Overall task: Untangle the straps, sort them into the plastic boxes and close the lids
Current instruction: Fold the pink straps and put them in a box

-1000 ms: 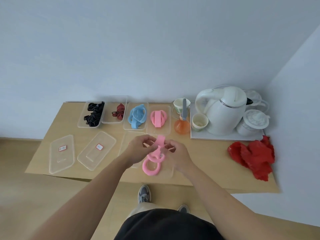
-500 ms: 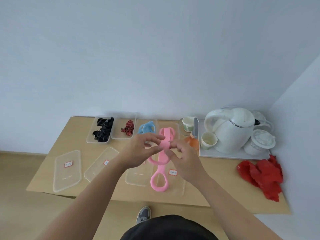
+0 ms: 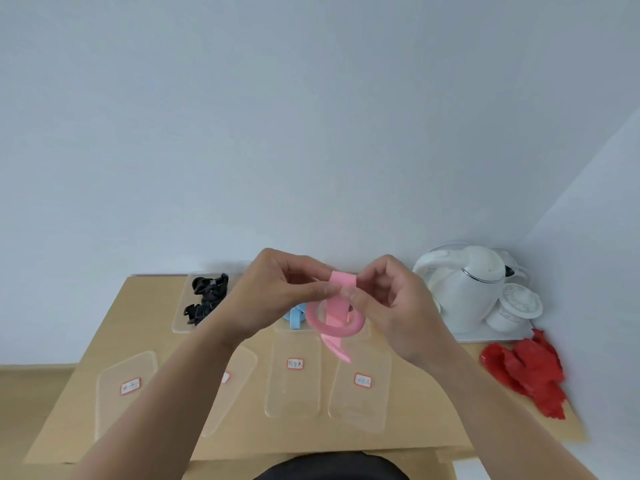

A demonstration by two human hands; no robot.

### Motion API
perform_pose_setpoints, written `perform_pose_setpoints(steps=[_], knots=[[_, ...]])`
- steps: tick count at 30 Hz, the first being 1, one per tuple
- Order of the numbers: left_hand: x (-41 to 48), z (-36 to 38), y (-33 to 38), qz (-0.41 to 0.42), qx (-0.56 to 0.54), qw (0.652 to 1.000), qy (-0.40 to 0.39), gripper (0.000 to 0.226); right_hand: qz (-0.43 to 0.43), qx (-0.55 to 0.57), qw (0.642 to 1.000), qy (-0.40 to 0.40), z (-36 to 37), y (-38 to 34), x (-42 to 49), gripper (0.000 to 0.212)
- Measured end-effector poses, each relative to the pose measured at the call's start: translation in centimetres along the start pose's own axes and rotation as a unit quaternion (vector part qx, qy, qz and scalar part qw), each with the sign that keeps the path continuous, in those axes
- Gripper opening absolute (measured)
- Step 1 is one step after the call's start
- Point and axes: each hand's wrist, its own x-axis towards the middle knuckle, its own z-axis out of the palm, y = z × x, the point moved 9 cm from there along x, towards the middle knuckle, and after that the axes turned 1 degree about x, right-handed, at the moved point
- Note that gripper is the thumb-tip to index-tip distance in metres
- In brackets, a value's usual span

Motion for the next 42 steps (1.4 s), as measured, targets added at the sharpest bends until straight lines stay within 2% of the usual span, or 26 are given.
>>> perform_pose_setpoints(steps=[5,11,16,21,31,35,42], knots=[[0.6,-3.4,2.8,0.05,-0.002,0.998,0.029,0.017,-0.038,-0.048,0.998,0.003,1.5,-4.1,2.3,0.028],[0.9,-7.1,4.8,0.085,-0.003,0.994,0.065,0.014,-0.08,-0.086,0.993,0.012,3.7,-7.5,4.0,0.012],[1.2,-9.6,5.2,0.098,-0.043,0.991,0.083,0.025,-0.091,-0.138,0.986,0.034,5.4,-9.3,5.4,0.011],[1.1,-10.8,5.1,0.104,-0.026,0.992,0.067,0.023,-0.097,-0.173,0.979,0.051,6.9,-10.2,6.5,0.013],[1.1,-12.3,3.7,0.103,-0.029,0.993,0.058,0.012,-0.101,-0.176,0.977,0.07,8.9,-9.7,7.6,0.013],[1.1,-12.6,2.7,0.096,-0.04,0.994,0.037,0.016,-0.097,-0.179,0.977,0.069,9.6,-9.4,8.0,0.017],[1.4,-14.0,1.5,0.088,-0.079,0.992,0.031,0.02,-0.098,-0.186,0.977,0.044,11.2,-9.3,9.3,0.01]])
